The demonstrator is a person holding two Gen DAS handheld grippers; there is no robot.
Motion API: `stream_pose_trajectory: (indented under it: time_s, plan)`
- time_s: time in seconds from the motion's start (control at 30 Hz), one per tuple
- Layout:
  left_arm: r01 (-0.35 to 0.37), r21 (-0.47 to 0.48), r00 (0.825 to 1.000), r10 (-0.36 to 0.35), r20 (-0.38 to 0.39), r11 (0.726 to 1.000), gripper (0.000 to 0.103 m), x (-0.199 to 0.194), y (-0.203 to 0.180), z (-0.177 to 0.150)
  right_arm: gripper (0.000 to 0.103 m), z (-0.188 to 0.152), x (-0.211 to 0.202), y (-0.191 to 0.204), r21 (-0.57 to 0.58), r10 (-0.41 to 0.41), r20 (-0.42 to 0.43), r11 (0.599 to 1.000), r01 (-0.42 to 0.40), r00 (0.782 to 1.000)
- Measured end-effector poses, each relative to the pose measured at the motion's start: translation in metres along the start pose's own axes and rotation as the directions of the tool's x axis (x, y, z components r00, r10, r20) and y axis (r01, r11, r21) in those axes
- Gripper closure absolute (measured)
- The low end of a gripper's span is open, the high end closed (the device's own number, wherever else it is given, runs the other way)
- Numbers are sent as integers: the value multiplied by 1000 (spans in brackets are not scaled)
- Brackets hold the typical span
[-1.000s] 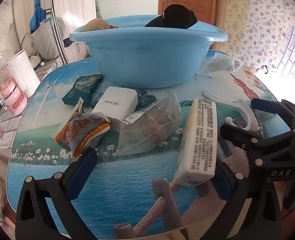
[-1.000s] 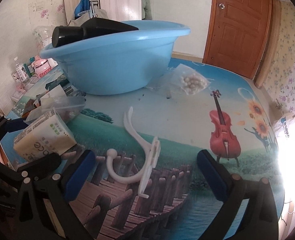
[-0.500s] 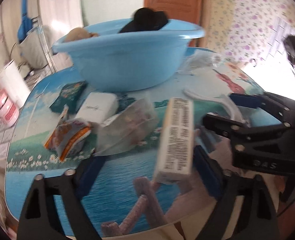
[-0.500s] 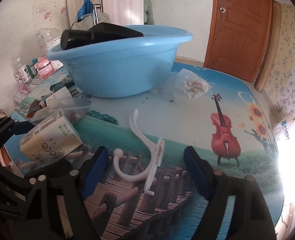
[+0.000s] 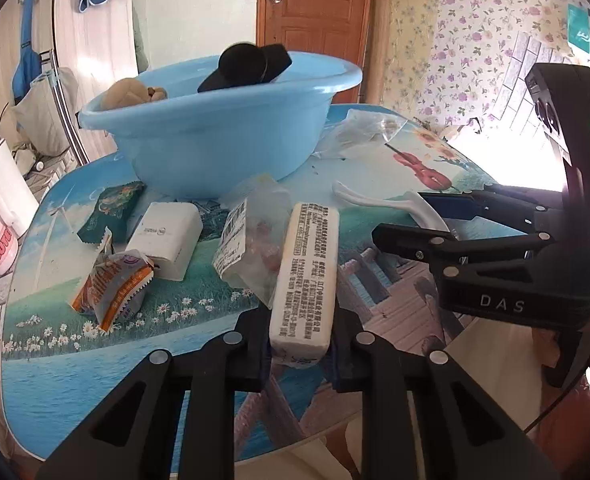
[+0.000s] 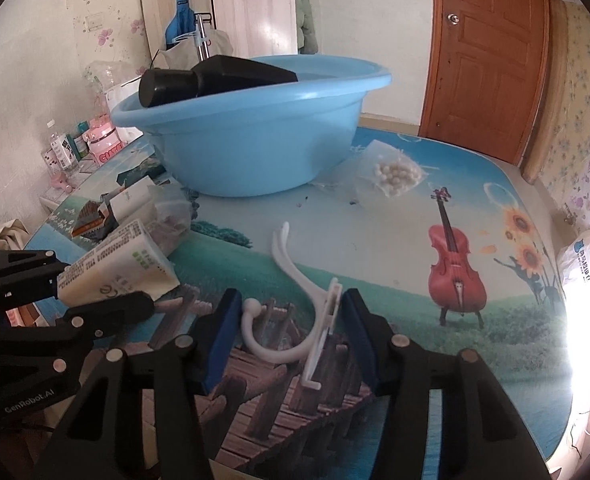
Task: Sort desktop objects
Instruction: 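Carry the white box toward the basin with left tool while right tool grasps and lifts the hook, then drop the white box into the basin with left tool while right tool drops the hook in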
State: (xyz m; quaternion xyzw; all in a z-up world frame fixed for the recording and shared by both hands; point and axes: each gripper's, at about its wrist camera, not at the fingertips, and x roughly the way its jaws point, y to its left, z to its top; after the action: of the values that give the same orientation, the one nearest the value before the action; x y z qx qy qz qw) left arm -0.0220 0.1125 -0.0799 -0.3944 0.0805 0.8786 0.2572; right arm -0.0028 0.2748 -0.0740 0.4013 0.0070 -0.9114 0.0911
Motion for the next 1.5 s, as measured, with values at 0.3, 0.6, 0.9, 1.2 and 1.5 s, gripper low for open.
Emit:
stream_pose_trajectory:
  time_s: [0.3,0.6,0.9,1.2,1.5]
  plan:
    - [-22,-13,996,23,88,1000,84,-32,1,10,52,15,-35,-2,-1,-6,85,1000,6,996]
    - [-70,-44,969,79,235,997,84,-80,19,47,52,57,-68,4,-14,28,191,1000,-26,981]
    - [-107,-47,946,116,303,993,84,-74,49,104,57,112,-71,14,-62,56,273,997,-41,960]
    - [-79,-49,963,89,255,996,79,-21,70,153,57,160,-28,17,-84,81,265,995,-61,961]
    - [-77,-126,960,108,257,989,29,-8,90,150,69,181,-3,21,-98,111,228,991,-91,967]
